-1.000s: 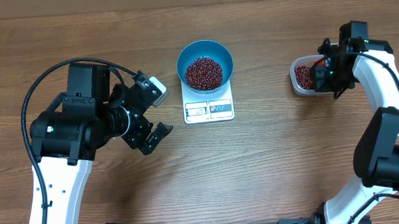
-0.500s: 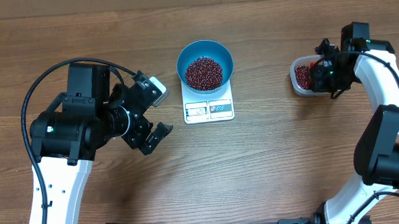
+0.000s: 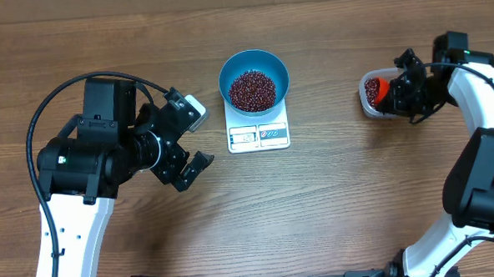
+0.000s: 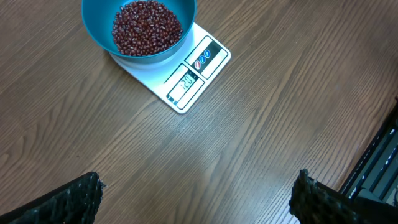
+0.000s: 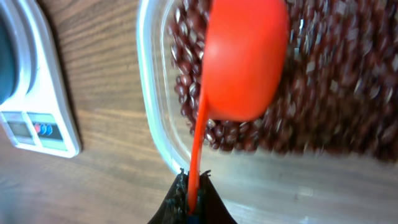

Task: Scoop item into bowl and weigh 150g on scale
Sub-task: 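Drag the red scoop through the tub beans to fill it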

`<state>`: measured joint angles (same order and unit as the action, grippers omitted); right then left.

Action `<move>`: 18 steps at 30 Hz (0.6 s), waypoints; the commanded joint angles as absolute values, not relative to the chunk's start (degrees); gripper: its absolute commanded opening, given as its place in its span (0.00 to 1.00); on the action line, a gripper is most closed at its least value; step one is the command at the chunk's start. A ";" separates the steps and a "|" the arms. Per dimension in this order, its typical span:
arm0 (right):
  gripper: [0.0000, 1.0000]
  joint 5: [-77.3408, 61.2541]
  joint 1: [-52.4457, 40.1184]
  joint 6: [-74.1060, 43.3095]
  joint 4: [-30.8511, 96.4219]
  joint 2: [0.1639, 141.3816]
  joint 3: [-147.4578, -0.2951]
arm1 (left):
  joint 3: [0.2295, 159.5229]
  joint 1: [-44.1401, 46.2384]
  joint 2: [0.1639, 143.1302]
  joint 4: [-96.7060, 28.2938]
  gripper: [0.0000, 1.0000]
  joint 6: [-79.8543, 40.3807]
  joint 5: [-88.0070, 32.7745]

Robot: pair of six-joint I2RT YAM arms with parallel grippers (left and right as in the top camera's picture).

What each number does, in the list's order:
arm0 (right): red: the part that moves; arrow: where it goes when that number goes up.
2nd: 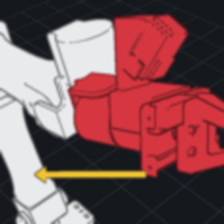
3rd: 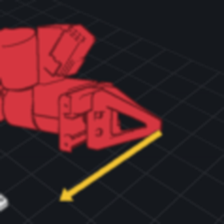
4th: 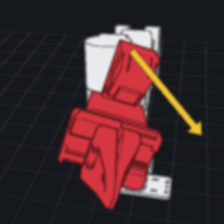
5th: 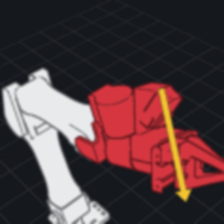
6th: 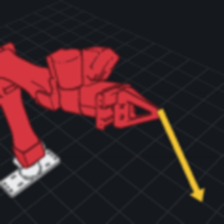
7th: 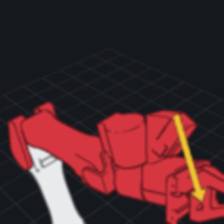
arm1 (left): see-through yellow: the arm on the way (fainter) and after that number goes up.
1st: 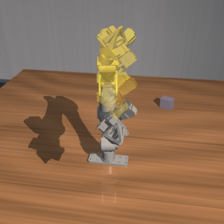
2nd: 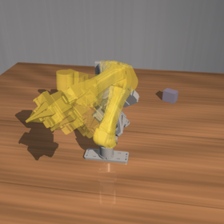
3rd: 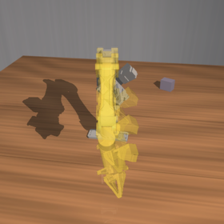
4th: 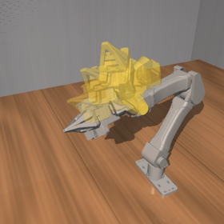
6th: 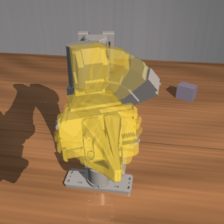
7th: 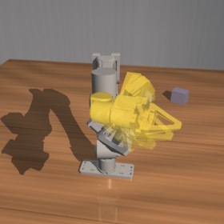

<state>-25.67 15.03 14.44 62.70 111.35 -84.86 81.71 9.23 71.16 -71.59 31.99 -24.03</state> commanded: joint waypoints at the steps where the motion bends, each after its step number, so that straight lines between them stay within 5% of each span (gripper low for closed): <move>1: 0.04 -32.38 17.28 16.84 64.31 112.53 -84.38 | 82.50 9.02 71.24 -71.59 1.00 33.23 -24.88; 18: 0.04 -43.55 25.98 16.95 66.37 112.53 -84.38 | 82.50 9.02 71.24 -71.59 1.00 33.23 -24.88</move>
<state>-37.87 24.25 16.45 66.52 112.16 -84.73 81.71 9.23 71.16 -71.59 31.99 -24.03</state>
